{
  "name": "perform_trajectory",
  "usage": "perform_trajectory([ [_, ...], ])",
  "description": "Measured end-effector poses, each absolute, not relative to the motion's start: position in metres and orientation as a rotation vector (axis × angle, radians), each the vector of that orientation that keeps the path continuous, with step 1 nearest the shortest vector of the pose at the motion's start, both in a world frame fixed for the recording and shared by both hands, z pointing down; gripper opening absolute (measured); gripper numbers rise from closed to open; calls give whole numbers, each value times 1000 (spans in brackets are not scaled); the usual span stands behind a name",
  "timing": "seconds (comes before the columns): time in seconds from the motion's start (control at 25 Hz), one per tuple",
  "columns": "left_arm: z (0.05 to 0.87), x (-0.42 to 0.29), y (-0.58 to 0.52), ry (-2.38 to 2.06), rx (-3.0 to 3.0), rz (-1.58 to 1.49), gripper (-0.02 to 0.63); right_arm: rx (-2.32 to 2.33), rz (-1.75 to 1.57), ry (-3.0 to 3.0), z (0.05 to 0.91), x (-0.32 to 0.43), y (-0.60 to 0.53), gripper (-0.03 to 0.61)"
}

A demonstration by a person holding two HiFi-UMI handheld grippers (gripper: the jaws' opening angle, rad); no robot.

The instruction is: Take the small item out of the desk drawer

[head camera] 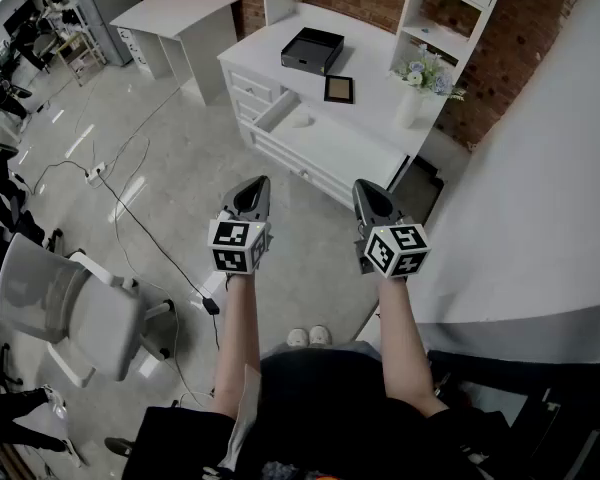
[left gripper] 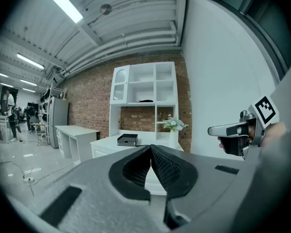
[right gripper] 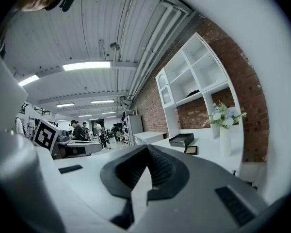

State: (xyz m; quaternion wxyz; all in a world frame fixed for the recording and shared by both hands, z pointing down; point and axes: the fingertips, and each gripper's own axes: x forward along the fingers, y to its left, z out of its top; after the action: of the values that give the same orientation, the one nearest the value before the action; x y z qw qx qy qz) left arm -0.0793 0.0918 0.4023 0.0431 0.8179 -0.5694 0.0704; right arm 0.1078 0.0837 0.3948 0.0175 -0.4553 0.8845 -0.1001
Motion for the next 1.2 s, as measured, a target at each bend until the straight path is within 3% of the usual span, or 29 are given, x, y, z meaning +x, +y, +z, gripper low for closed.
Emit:
perform_trajectory([
  [1.12,439,-86,108,-1690,2432,193,15,-1397,-360,2716,409,105,99,-2],
  [1.2,441,-88,110,-1684,2424,173,93,-1415,-365,2702,409,108,101,-2],
])
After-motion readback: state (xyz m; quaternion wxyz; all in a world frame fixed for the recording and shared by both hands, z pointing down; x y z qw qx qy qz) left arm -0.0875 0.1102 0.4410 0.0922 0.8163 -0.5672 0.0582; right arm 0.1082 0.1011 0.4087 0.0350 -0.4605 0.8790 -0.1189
